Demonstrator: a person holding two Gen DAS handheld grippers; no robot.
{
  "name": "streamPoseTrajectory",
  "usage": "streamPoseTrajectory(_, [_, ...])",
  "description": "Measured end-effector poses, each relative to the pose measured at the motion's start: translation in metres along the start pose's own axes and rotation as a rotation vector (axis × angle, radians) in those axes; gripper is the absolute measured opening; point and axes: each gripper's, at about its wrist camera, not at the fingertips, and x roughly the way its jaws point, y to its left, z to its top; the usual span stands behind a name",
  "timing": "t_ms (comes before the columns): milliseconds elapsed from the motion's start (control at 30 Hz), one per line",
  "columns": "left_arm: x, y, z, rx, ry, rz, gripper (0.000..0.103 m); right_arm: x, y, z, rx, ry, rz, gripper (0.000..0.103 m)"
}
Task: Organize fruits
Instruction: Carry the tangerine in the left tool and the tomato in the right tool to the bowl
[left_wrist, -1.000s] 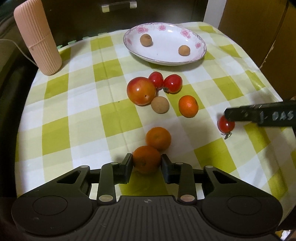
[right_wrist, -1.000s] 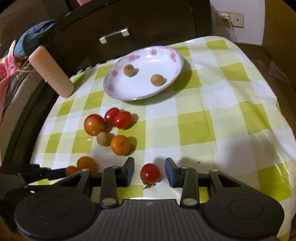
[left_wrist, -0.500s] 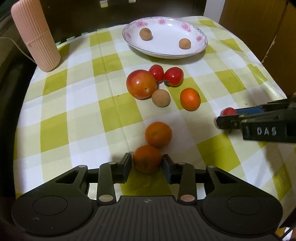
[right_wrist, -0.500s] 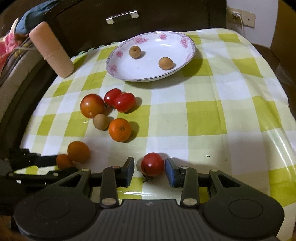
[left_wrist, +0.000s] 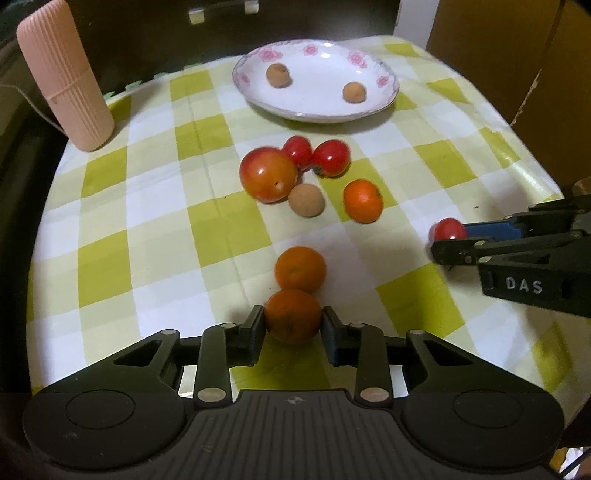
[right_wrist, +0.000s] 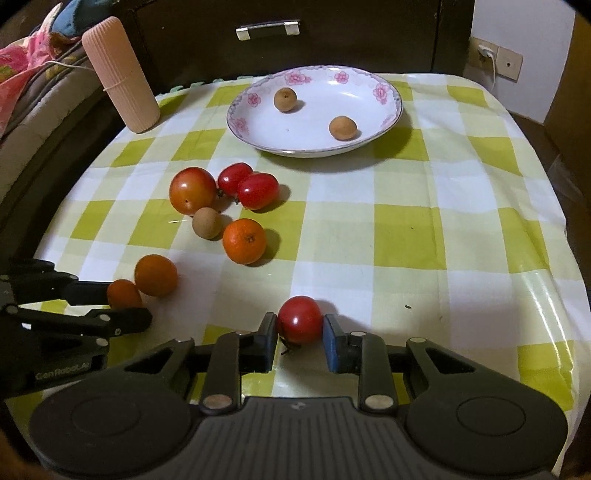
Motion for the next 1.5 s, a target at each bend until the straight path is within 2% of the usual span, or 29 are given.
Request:
streamPoseTrajectory(700, [-0.011, 0.0, 0.01, -0.031, -0.048, -0.042, 0.04, -0.016, 0.014, 0.008, 0.011, -0.049, 0.06, 0.025])
streamPoseTrajectory(1500, [-0.009, 0.003, 0.039, -0.067, -0.097, -0.045, 0.04, -0.015, 0.017, 0.026, 0.024, -0.077, 0.062, 0.026])
